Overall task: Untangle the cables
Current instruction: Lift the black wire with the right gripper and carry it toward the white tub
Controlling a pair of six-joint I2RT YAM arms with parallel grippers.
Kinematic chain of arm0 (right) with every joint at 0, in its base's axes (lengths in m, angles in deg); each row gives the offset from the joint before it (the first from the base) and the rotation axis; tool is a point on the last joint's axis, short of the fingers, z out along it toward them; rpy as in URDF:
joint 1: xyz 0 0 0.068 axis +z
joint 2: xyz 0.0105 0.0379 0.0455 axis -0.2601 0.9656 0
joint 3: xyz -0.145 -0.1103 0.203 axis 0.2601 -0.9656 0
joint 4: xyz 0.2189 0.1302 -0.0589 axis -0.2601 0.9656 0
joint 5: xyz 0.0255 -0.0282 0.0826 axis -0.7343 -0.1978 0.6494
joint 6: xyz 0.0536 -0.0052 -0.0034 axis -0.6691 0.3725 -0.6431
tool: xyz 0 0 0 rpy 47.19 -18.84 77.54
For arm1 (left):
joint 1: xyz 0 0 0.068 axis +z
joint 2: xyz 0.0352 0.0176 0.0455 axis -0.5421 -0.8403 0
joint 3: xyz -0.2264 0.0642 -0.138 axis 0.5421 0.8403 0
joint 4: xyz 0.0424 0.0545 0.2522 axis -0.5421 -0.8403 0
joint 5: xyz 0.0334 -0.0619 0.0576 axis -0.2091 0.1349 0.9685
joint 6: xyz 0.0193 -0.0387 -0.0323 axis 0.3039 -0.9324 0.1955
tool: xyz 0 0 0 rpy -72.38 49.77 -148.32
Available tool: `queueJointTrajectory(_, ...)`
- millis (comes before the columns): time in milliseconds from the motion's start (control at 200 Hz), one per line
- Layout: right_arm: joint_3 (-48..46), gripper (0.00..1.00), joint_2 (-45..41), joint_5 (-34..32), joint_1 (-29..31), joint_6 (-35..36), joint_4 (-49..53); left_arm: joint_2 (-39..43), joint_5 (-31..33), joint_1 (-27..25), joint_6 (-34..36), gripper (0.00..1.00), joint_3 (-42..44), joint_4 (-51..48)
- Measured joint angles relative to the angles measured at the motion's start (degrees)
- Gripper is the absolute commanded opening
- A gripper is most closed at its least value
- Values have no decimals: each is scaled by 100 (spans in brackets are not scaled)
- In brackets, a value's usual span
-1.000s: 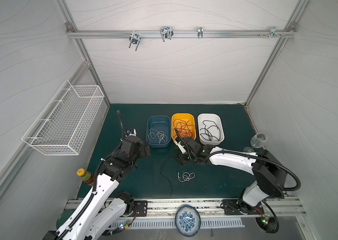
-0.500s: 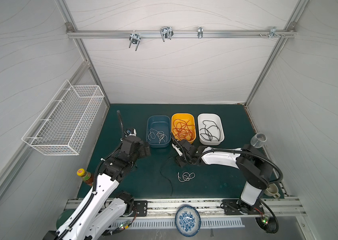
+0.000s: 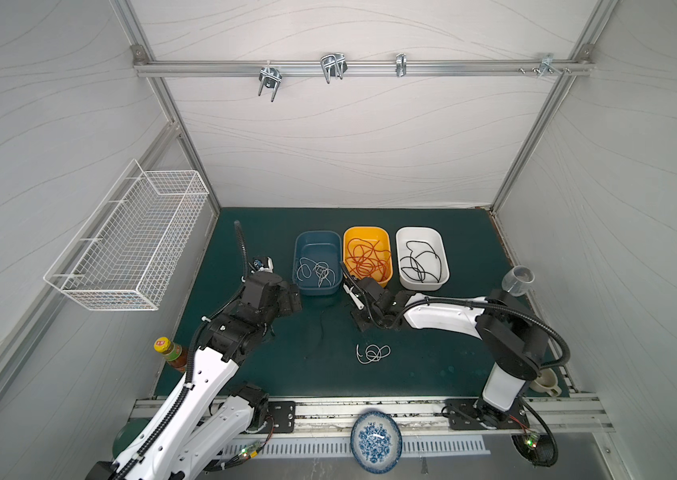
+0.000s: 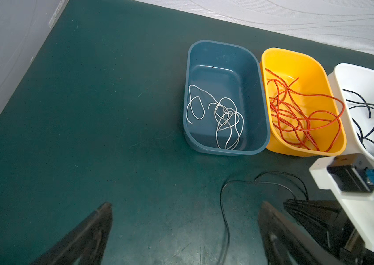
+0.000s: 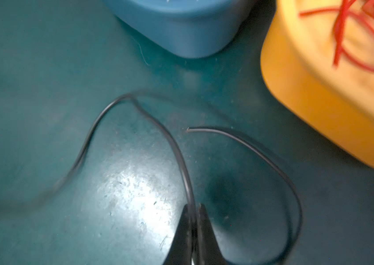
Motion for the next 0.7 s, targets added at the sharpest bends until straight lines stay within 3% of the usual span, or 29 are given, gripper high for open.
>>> queueJointTrajectory(700, -136, 0, -2892, -487, -79, -46, 776, -2, 2, -22, 0, 100, 0, 0)
